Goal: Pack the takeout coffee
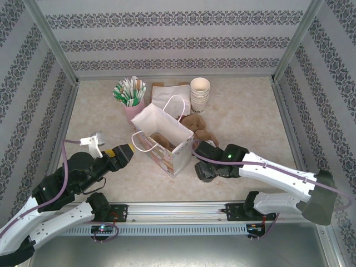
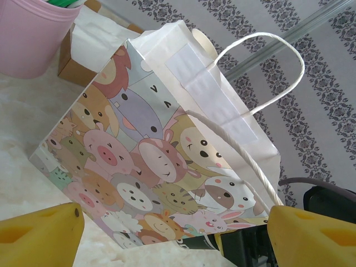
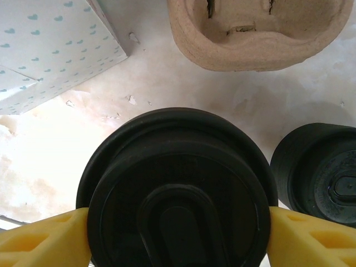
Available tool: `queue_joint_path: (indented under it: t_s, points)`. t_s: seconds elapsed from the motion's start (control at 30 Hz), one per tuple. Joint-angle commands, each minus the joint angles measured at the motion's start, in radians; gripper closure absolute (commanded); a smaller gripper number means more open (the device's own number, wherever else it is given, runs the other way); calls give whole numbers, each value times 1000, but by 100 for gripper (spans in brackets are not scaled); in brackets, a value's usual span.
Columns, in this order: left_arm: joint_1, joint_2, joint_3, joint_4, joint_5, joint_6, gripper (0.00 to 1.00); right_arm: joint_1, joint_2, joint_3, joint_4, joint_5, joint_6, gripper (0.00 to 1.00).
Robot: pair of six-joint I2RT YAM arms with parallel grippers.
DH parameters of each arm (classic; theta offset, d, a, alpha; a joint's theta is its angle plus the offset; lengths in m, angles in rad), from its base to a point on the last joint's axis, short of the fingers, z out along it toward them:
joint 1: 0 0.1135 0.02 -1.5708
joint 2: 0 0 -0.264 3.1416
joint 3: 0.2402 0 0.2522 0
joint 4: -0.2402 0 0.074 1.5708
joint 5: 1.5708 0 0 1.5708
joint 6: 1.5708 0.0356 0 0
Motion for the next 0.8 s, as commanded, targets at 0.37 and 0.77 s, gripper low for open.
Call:
queue_joint_path:
  t_s: [0.37, 0.77]
  points:
    - [11, 12, -5, 32, 9, 5, 15, -11, 17, -36, -21, 1, 34, 32]
    - [11, 180, 257, -201, -233, 244, 18, -11, -143, 123, -127, 34, 5, 36]
